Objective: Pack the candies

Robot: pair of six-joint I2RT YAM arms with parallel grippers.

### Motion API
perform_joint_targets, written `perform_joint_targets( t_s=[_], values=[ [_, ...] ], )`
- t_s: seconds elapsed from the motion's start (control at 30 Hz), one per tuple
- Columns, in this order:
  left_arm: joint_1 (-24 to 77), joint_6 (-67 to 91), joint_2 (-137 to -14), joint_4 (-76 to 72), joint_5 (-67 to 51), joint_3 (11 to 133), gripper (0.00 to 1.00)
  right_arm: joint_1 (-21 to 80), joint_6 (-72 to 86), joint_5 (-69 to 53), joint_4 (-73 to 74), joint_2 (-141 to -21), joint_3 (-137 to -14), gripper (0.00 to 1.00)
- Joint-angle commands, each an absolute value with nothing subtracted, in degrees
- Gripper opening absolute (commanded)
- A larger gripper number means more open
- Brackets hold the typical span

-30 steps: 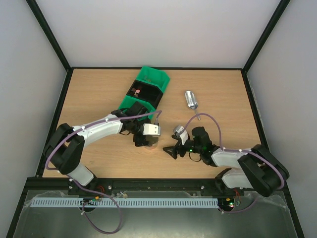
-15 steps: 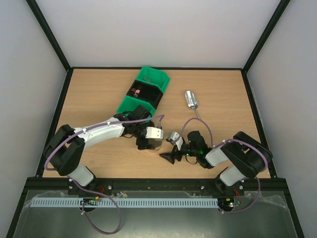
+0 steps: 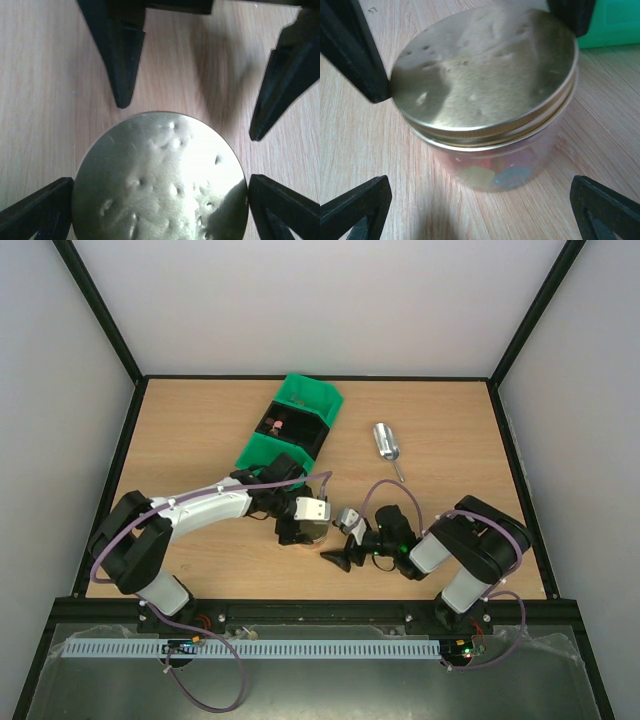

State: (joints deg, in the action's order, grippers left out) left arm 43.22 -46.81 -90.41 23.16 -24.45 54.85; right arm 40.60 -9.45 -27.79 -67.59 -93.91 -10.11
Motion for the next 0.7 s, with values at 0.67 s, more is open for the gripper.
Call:
perform_joint_targets(
  t_s=[0.67],
  values=[
    [36.4,-45.8,-83.0,29.0,-28.6,53.0,0.99,42.4,-13.0,-30.6,-77.5,-103.1,-15.7,0.99]
  ],
)
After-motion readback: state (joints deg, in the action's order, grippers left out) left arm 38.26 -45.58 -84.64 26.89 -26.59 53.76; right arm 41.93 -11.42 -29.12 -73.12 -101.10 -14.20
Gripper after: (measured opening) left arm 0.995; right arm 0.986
